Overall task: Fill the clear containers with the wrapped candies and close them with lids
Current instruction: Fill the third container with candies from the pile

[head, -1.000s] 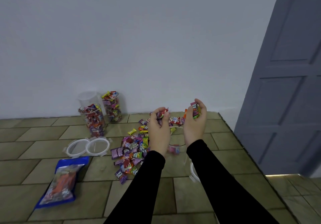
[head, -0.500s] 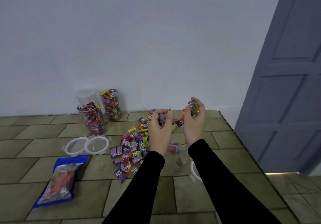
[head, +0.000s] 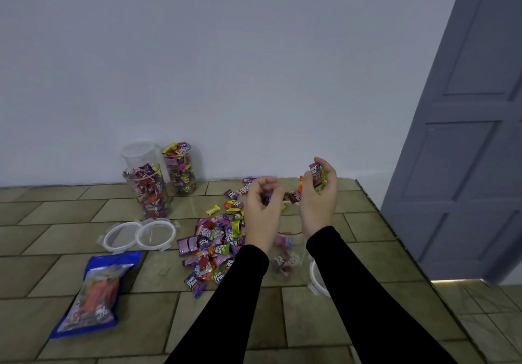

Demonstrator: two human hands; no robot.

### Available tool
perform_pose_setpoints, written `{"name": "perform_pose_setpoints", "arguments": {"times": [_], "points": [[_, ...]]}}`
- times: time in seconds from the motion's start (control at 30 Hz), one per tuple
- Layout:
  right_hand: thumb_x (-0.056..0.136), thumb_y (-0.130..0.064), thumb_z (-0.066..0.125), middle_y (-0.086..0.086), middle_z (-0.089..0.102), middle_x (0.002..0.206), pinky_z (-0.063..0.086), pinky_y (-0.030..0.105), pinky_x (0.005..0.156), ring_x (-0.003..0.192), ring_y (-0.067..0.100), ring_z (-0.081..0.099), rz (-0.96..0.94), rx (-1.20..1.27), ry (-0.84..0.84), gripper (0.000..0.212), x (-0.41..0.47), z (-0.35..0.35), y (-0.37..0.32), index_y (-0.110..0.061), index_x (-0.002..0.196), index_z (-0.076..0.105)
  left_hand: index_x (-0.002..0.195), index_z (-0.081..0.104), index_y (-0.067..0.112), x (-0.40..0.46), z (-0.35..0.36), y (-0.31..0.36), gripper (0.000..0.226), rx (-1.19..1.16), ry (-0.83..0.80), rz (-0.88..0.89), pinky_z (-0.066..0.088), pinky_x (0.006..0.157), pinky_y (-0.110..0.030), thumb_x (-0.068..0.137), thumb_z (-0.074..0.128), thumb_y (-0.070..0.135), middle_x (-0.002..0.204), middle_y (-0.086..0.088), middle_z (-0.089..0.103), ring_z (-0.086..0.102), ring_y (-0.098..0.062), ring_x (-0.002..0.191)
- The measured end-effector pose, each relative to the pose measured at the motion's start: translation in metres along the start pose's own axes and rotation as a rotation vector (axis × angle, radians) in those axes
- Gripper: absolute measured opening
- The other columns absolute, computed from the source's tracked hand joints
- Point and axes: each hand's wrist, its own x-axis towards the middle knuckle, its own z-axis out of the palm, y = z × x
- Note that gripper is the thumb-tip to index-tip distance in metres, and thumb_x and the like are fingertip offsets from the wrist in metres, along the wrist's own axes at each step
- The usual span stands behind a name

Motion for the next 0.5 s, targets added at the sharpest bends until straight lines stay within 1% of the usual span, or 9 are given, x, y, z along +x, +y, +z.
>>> {"name": "perform_pose_setpoints", "arguments": {"times": [0.1, 0.17, 0.2, 0.27, 0.3, 0.33, 0.4, 0.43, 0.5], "points": [[0.095, -0.009, 0.052, -0.003, 0.059, 0.103, 0.049, 0.038, 0.074, 0.078, 0.012, 0.054, -0.001, 0.01, 0.02, 0.026, -0.001, 0.001, 0.0, -0.033, 0.105, 0.059, 0.099, 0.058, 0.021, -0.001, 0.002, -0.001, 0.014, -0.048, -0.023, -0.028, 0.049, 0.071, -0.038, 0.086, 0.063, 0.02, 0.093, -0.01, 0.059, 0.059, -0.025, 0.082], [0.096, -0.01, 0.052, -0.004, 0.059, 0.104, 0.05, 0.039, 0.076, 0.079, 0.01, 0.055, -0.005, 0.004, 0.028, 0.026, -0.001, 0.001, -0.001, -0.033, 0.105, 0.058, 0.102, 0.057, 0.02, -0.001, 0.001, 0.0, 0.02, -0.068, -0.032, -0.036, 0.051, 0.083, -0.042, 0.084, 0.061, 0.027, 0.098, -0.02, 0.061, 0.063, -0.033, 0.091], [0.096, -0.01, 0.052, -0.004, 0.059, 0.105, 0.051, 0.036, 0.076, 0.078, 0.008, 0.055, -0.006, 0.002, 0.032, 0.025, -0.001, 0.001, -0.001, -0.032, 0.106, 0.058, 0.104, 0.057, 0.017, -0.002, 0.001, 0.001, 0.021, -0.089, -0.036, -0.028, 0.051, 0.089, -0.042, 0.086, 0.06, 0.026, 0.101, -0.024, 0.062, 0.064, -0.034, 0.095], [0.096, -0.008, 0.051, -0.004, 0.058, 0.106, 0.049, 0.026, 0.071, 0.073, 0.001, 0.054, -0.01, 0.013, 0.04, 0.024, -0.001, 0.0, -0.002, -0.027, 0.109, 0.058, 0.107, 0.055, 0.012, -0.003, 0.0, 0.001, 0.017, -0.114, -0.025, 0.018, 0.05, 0.092, -0.039, 0.092, 0.057, 0.02, 0.104, -0.023, 0.064, 0.065, -0.03, 0.099], [0.096, -0.007, 0.051, -0.002, 0.058, 0.106, 0.048, 0.021, 0.068, 0.07, -0.001, 0.054, -0.017, 0.014, 0.039, 0.023, -0.002, 0.0, -0.003, -0.024, 0.111, 0.057, 0.107, 0.055, 0.012, -0.003, -0.001, -0.001, 0.015, -0.115, -0.002, 0.041, 0.051, 0.089, -0.035, 0.095, 0.055, 0.019, 0.105, -0.021, 0.064, 0.065, -0.027, 0.1], [0.096, -0.008, 0.051, 0.0, 0.058, 0.107, 0.046, 0.02, 0.067, 0.069, -0.001, 0.053, -0.022, 0.008, 0.036, 0.023, -0.002, 0.0, -0.002, -0.024, 0.111, 0.057, 0.108, 0.056, 0.013, -0.004, -0.003, -0.004, 0.013, -0.125, 0.026, 0.043, 0.052, 0.084, -0.029, 0.097, 0.053, 0.019, 0.108, -0.018, 0.064, 0.064, -0.023, 0.102], [0.095, -0.009, 0.052, 0.002, 0.057, 0.106, 0.045, 0.023, 0.066, 0.068, 0.004, 0.051, -0.023, -0.004, 0.019, 0.025, -0.002, 0.0, -0.003, -0.029, 0.109, 0.058, 0.107, 0.058, 0.015, -0.004, -0.006, -0.011, 0.015, -0.13, 0.069, -0.036, 0.051, 0.075, -0.021, 0.101, 0.047, 0.024, 0.112, -0.011, 0.064, 0.063, -0.019, 0.105], [0.095, -0.01, 0.052, 0.002, 0.057, 0.105, 0.044, 0.024, 0.065, 0.067, 0.005, 0.05, -0.019, -0.003, 0.007, 0.026, -0.002, 0.0, -0.003, -0.032, 0.106, 0.058, 0.105, 0.06, 0.016, -0.003, -0.008, -0.017, 0.023, -0.112, 0.067, -0.095, 0.051, 0.078, -0.022, 0.103, 0.041, 0.029, 0.111, -0.009, 0.065, 0.063, -0.02, 0.106], [0.095, -0.01, 0.053, 0.001, 0.056, 0.103, 0.044, 0.024, 0.063, 0.066, 0.005, 0.049, -0.005, 0.0, -0.01, 0.027, -0.003, 0.0, -0.004, -0.034, 0.105, 0.058, 0.101, 0.066, 0.017, -0.002, -0.011, -0.027, 0.047, -0.096, -0.013, -0.264, 0.052, 0.09, -0.039, 0.103, 0.029, 0.046, 0.106, -0.007, 0.069, 0.064, -0.024, 0.103]]}}
